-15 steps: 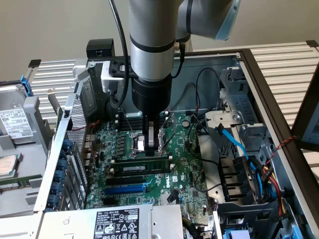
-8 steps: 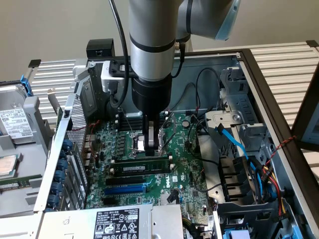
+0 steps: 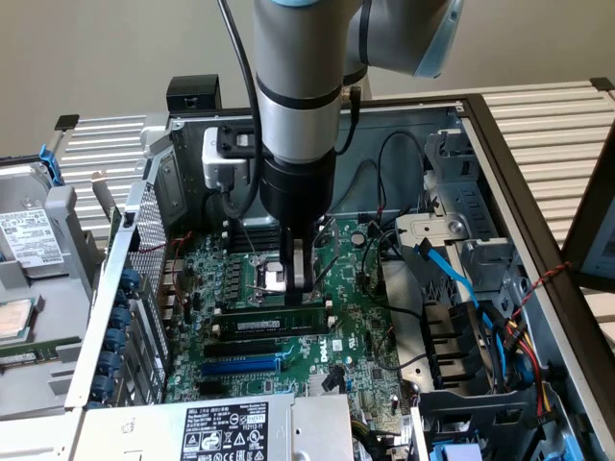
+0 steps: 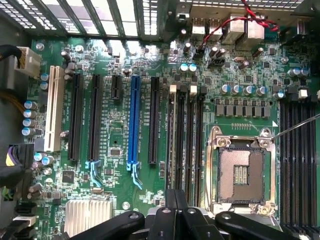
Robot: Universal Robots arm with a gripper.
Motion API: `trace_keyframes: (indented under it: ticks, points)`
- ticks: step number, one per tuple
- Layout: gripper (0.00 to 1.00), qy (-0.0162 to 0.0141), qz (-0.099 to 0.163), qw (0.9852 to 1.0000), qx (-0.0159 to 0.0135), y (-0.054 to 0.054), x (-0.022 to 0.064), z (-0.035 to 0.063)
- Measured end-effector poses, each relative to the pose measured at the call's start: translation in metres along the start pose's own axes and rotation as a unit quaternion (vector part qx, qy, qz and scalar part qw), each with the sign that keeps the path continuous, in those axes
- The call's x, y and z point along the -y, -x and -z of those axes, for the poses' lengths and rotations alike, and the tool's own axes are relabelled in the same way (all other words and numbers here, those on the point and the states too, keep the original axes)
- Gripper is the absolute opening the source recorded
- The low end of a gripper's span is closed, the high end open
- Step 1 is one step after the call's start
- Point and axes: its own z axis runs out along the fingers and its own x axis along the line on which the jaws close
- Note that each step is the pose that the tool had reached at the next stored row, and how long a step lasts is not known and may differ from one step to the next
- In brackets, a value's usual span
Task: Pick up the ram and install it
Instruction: 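Press down the ram until it locks into place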
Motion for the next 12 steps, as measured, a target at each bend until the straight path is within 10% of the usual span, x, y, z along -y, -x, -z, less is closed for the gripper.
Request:
trace_keyframes:
  ticks: [12]
  points:
    - [0.12, -0.0012, 0.019, 0.9998, -0.0015, 0.002, 0.0128, -0.0065]
